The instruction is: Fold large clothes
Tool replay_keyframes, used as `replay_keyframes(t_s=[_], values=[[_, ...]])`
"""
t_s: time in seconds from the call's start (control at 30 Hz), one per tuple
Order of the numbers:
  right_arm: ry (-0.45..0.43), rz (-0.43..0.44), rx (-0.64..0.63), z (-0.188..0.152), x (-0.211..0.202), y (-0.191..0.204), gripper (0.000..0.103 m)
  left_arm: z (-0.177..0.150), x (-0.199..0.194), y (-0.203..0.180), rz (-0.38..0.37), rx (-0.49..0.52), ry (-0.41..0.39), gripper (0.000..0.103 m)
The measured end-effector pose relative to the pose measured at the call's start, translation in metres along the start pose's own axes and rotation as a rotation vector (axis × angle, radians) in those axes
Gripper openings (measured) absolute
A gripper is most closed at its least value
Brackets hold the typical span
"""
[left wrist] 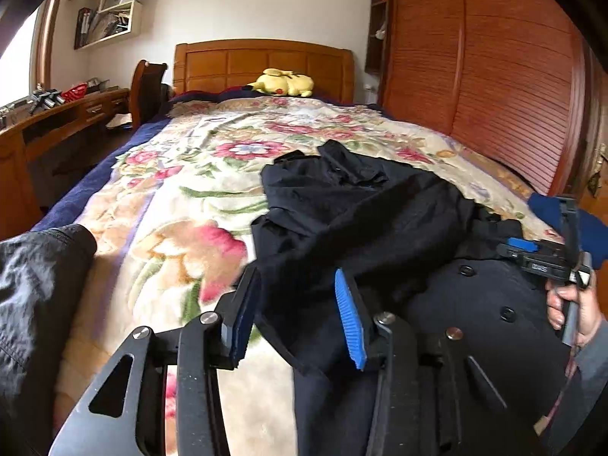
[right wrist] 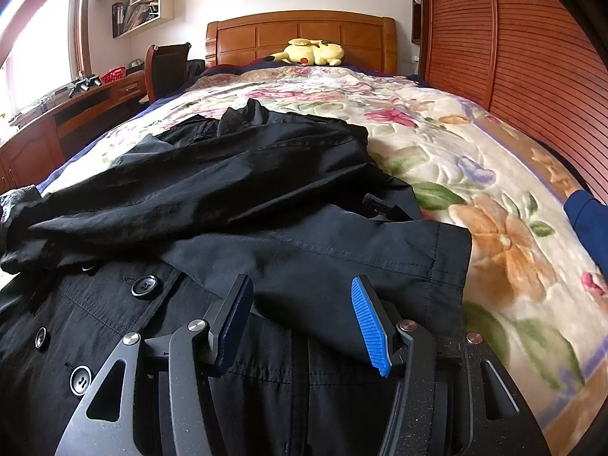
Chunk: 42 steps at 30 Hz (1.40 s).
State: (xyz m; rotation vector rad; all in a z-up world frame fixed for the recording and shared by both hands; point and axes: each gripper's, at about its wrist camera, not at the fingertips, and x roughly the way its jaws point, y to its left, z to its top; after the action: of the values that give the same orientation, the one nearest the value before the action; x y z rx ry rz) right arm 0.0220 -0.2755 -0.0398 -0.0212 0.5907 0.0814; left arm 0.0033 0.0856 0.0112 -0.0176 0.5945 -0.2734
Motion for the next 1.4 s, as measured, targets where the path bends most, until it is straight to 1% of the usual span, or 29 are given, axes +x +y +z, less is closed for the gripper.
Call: replay_keyframes(t_s=[0.07,0.13,0.23,0.3,0.4,0.53,0.63,0.73,0.87,0.9,0.97,1.17,1.27,1.33,1.4], values=[[0.0,0.002,0.0,0.0,0.001,-0.001,0.056,-0.004,-0.005,-0.004,-0.004,0.014,0.002,0.049],[-0.001,0.005,0.001,0.0,0.001,-0.002,0.056,-0.008,-0.01,-0.009,-0.005,0.026,-0.002,0.068],[-0.005,0.007,0.002,-0.001,0.001,-0.002,0.056,-0.015,-0.021,-0.02,0.021,0.052,-0.02,0.078],[-0.004,0.008,0.0,-0.001,0.001,-0.002,0.056,-0.02,-0.031,-0.028,0.038,0.065,-0.036,0.08],[-0.003,0.005,-0.007,-0.002,-0.001,-0.001,0.056,-0.023,-0.042,-0.037,0.026,0.064,-0.044,0.082],[0.003,0.004,-0.019,0.001,-0.007,0.001,0.056,-0.025,-0.055,-0.043,0.016,0.034,-0.047,0.083],[-0.024,0.03,-0.028,-0.001,-0.031,0.001,0.056,-0.029,-0.067,-0.046,0.02,0.039,-0.046,0.084],[-0.036,0.06,-0.025,-0.012,-0.055,-0.002,0.056,-0.032,-0.075,-0.048,0.032,0.04,-0.04,0.084],[-0.03,0.052,-0.033,-0.031,-0.079,-0.009,0.056,-0.036,-0.084,-0.047,0.051,0.033,-0.038,0.084],[-0.031,0.051,-0.032,-0.035,-0.086,-0.011,0.056,-0.038,-0.086,-0.047,0.068,0.041,-0.042,0.084],[-0.029,0.039,-0.03,-0.044,-0.099,-0.016,0.056,-0.041,-0.086,-0.045,0.093,0.047,-0.035,0.085],[-0.001,0.009,-0.041,-0.063,-0.129,-0.03,0.056,-0.057,-0.084,-0.031,0.115,0.028,0.008,0.085],[0.032,-0.018,-0.051,-0.071,-0.133,-0.035,0.056,-0.069,-0.079,-0.026,0.128,0.032,0.034,0.084],[0.05,-0.032,-0.053,-0.076,-0.135,-0.039,0.056,-0.076,-0.074,-0.023,0.117,0.025,0.054,0.084],[0.071,-0.037,-0.045,-0.081,-0.135,-0.045,0.056,-0.081,-0.068,-0.019,0.124,0.021,0.074,0.085]])
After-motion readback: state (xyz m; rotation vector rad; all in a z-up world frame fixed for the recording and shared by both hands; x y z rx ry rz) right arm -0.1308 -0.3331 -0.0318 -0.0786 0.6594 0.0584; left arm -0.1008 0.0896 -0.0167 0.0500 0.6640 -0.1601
